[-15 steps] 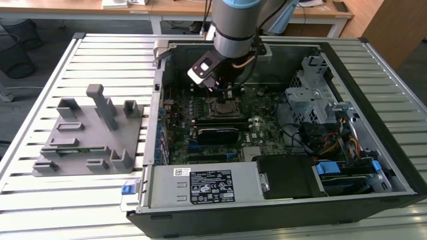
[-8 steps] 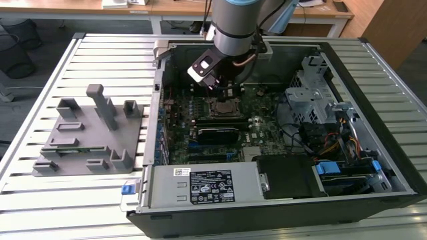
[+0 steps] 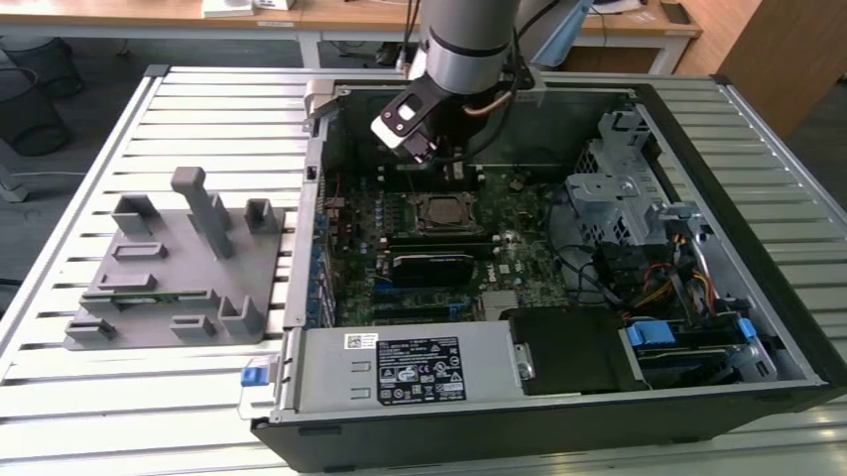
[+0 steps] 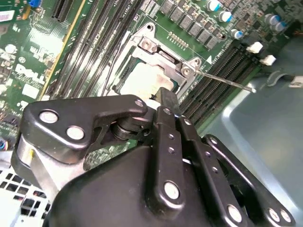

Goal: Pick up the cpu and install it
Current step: 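Install the first cpu locking lever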

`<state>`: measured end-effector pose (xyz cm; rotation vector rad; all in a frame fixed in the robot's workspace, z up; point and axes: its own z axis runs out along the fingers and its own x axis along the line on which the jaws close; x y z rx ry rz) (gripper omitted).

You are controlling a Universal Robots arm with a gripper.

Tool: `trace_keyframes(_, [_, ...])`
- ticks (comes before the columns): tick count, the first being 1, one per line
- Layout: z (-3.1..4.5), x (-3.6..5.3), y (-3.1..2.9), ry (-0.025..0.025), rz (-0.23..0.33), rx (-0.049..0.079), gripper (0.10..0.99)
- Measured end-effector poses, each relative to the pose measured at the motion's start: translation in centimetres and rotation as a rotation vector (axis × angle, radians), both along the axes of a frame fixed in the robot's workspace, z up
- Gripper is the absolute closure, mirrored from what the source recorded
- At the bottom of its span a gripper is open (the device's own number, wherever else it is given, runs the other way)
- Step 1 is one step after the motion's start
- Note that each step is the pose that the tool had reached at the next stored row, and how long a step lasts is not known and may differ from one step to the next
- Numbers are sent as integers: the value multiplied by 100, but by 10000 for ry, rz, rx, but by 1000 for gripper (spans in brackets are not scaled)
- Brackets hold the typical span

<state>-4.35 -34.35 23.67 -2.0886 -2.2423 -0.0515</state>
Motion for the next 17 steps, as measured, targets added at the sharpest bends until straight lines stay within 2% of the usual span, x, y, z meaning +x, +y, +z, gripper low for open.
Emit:
trace_keyframes(10, [375, -7, 8, -9, -5, -1, 980])
trace_keyframes(11, [382, -14, 8, -38, -4, -1, 980])
trace_keyframes(13, [381, -25, 8, -166, 24, 2, 980])
trace_keyframes(14, [381, -27, 8, -181, 88, 2, 980])
trace_keyframes(17, [380, -27, 8, -182, 583, 5, 980])
